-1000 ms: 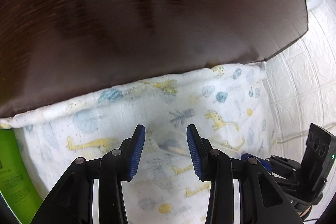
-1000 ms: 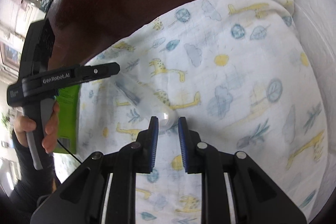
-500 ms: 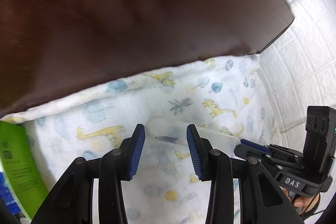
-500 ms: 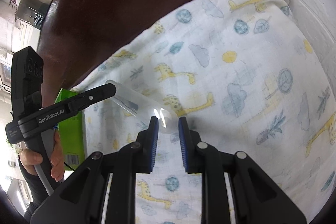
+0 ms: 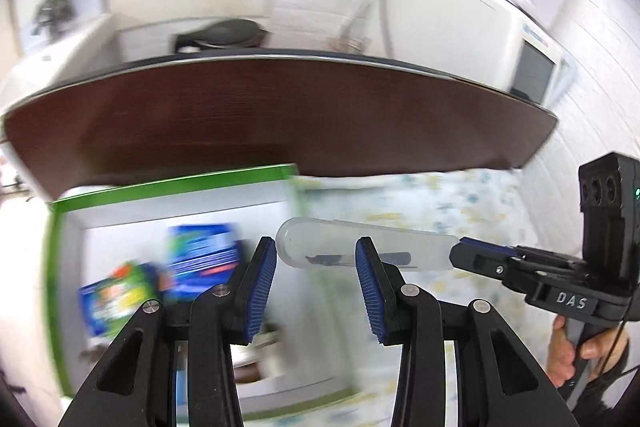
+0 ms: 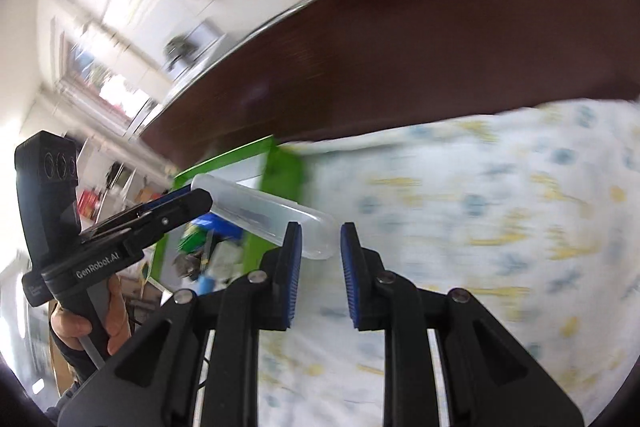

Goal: Organize rigid objects
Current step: 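Carry the clear case with both tools into the green box and release, then withdraw both tools up and away from the green box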

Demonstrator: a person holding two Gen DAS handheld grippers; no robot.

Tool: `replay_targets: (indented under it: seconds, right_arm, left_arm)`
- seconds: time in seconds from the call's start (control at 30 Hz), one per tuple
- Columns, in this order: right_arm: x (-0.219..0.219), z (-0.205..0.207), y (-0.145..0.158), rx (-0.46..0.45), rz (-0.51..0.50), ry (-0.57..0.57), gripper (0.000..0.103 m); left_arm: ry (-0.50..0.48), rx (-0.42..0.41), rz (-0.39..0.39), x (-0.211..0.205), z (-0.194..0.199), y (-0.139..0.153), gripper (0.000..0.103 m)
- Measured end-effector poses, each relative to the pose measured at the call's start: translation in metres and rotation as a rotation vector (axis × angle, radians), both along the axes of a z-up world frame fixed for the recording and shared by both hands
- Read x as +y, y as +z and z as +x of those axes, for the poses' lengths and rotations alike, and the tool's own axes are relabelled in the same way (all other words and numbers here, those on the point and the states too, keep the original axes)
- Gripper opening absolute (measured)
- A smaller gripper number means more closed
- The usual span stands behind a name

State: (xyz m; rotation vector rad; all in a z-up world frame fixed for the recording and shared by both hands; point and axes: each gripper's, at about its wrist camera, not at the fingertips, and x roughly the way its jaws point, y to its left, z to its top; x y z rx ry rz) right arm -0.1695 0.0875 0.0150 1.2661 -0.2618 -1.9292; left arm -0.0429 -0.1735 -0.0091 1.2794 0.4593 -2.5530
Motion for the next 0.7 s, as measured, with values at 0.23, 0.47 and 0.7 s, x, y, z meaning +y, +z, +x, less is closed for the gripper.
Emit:
replay_targets:
  seconds: [0.23, 0.47, 0.7]
  right_arm:
    - [-0.102, 0.039, -0.013, -0.037, 0.036, 0.188, 0.021]
    - [-0.113, 0.054, -0.008, 0.045, 0.132, 0.137, 0.021]
    - [-0.105, 0.077, 0.007, 0.136, 0.137, 0.106, 0.029]
  left_arm:
    - [0.159, -0.018, -0.089, -0.051, 0.073, -0.016, 0.040]
    - [0.207, -0.063, -0.117, -0.050, 0.091, -0.042, 0.045]
    - [0.244, 0.008, -0.149, -0.032, 0.105, -0.027, 0.071]
